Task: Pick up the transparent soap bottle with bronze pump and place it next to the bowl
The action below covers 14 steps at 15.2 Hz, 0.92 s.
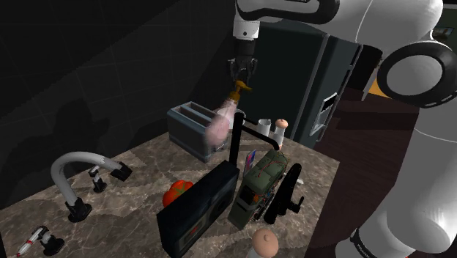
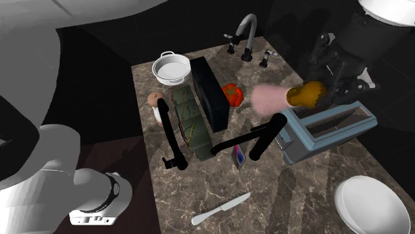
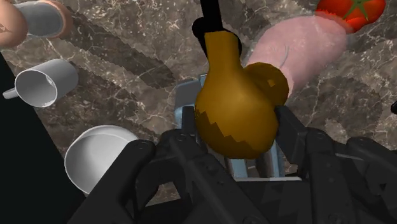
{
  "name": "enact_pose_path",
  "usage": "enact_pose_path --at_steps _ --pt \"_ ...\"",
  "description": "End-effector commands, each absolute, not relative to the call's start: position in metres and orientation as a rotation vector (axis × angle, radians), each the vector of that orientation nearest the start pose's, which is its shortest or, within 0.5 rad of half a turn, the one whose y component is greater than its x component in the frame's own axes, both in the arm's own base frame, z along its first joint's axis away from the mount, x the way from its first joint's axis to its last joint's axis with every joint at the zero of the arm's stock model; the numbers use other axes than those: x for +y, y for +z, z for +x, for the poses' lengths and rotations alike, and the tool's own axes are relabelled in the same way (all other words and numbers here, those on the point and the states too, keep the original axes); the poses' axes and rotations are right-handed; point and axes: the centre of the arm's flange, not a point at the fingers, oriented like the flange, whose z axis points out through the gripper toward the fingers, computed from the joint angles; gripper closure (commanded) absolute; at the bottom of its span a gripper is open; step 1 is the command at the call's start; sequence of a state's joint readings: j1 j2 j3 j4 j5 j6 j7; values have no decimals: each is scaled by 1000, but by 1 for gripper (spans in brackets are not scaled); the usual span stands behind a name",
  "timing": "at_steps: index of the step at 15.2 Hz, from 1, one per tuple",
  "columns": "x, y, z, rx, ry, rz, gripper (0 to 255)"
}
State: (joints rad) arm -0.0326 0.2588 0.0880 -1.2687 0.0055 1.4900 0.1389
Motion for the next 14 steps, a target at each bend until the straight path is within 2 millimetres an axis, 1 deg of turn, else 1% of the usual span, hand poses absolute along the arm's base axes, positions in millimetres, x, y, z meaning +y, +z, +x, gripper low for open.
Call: enact_pose_path --at_steps 1,8,9,10,14 --pt "1 609 630 134 62 -3115 255" --pt "-89 609 649 134 62 -3115 255" --pt "-77 611 647 136 63 -3115 255" --pt "-77 611 647 136 63 -3115 0" --pt "-85 558 639 477 85 -2980 0"
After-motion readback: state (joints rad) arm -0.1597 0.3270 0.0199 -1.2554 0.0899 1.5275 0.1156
